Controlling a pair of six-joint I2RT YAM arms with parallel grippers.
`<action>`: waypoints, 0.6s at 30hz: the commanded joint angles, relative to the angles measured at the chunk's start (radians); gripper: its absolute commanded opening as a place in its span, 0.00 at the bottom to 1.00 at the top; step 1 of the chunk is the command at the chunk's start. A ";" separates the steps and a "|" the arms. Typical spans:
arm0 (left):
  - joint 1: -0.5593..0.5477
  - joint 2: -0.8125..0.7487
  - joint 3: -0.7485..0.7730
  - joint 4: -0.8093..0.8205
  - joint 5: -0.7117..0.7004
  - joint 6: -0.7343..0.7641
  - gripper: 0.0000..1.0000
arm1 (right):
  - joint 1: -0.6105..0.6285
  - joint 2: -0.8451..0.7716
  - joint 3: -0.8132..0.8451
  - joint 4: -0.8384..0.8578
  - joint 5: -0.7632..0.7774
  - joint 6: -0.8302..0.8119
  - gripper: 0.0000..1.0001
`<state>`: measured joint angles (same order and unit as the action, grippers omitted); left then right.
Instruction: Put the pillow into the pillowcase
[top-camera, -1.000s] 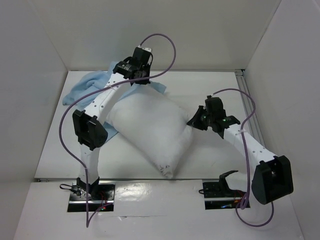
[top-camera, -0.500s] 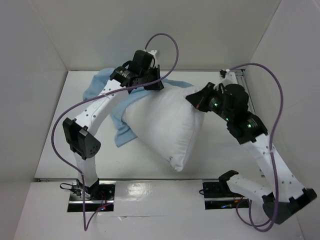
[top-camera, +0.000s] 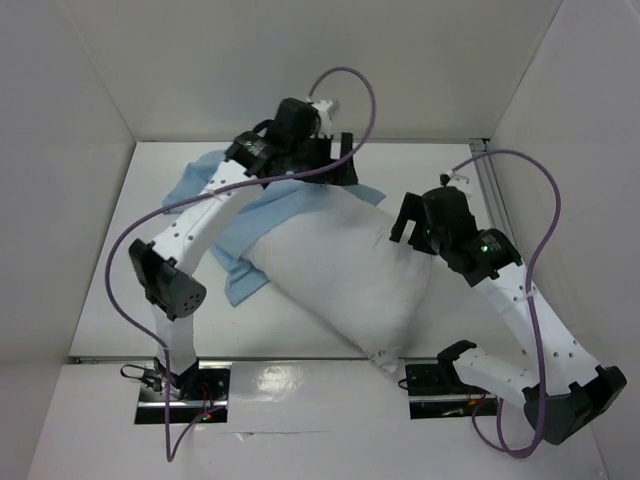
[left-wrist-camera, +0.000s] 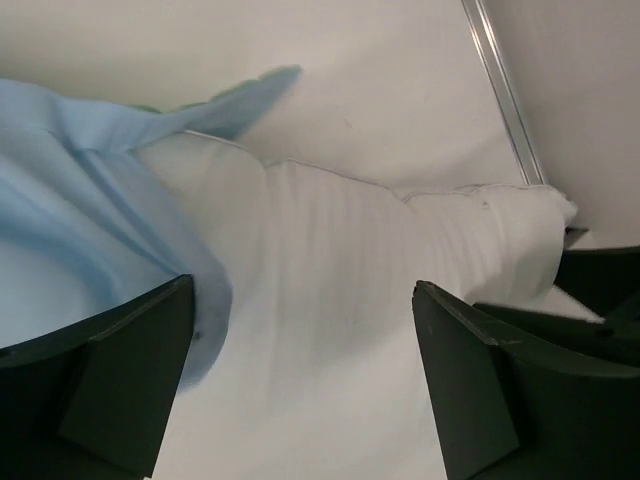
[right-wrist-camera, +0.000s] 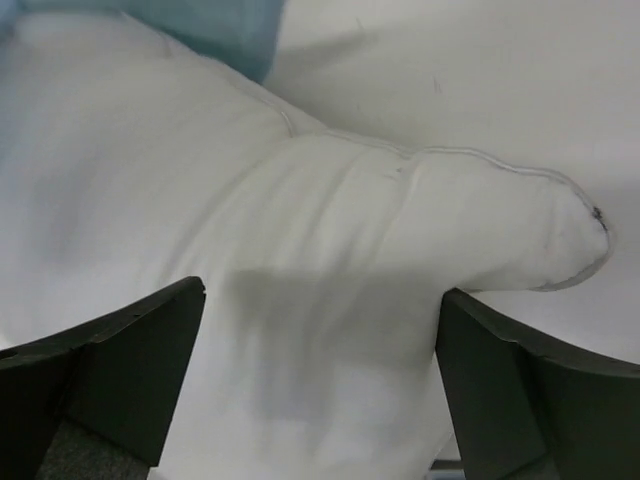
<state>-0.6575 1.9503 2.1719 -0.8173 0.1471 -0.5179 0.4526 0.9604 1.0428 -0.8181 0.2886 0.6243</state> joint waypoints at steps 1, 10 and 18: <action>0.093 -0.266 0.030 0.020 -0.049 0.041 1.00 | 0.008 0.082 0.261 0.039 0.092 -0.142 1.00; 0.435 -0.683 -0.578 0.032 -0.222 -0.053 1.00 | 0.101 0.398 0.572 0.094 0.155 -0.319 1.00; 0.518 -0.905 -1.155 0.145 -0.183 -0.171 0.98 | 0.344 0.590 0.669 0.080 0.049 -0.434 1.00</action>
<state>-0.1493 1.1122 1.2152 -0.7139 -0.0540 -0.6056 0.6628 1.5002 1.6337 -0.7280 0.3374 0.2646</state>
